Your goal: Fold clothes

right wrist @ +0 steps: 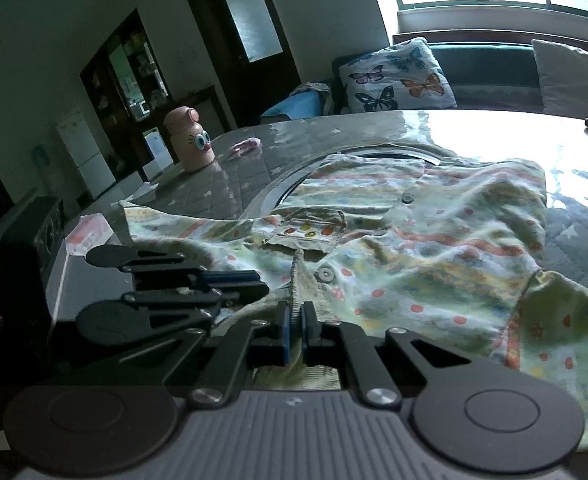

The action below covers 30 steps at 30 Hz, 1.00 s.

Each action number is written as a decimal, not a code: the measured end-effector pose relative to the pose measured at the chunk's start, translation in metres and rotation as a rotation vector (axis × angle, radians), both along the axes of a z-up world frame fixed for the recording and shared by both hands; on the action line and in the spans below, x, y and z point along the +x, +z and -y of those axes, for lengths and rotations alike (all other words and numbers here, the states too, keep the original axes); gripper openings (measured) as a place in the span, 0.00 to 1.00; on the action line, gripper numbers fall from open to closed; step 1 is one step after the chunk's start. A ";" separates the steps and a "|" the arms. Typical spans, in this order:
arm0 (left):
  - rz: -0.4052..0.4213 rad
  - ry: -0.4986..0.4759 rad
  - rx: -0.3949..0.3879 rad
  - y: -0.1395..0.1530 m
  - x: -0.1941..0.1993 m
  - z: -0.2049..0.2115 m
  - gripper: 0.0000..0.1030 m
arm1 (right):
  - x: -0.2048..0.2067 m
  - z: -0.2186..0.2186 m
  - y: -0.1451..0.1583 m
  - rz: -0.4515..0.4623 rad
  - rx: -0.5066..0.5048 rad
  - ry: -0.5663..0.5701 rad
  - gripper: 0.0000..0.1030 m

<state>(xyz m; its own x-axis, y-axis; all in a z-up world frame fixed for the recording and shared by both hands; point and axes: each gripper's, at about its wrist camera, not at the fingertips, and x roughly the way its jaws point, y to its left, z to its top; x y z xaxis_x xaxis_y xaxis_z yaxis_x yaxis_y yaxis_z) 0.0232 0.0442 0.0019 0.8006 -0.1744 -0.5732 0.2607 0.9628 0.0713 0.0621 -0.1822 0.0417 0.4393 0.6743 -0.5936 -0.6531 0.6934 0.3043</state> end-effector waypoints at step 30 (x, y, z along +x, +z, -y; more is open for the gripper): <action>-0.067 -0.316 0.182 -0.008 -0.018 0.029 0.11 | 0.003 0.008 -0.007 -0.023 0.013 -0.019 0.05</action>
<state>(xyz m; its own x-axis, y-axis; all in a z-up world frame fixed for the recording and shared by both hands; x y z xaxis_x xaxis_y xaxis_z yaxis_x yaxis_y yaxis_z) 0.0054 0.0150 -0.0065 0.6833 -0.2976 -0.6668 0.5532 0.8070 0.2067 0.0654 -0.1906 0.0347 0.4385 0.6738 -0.5948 -0.6330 0.7013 0.3278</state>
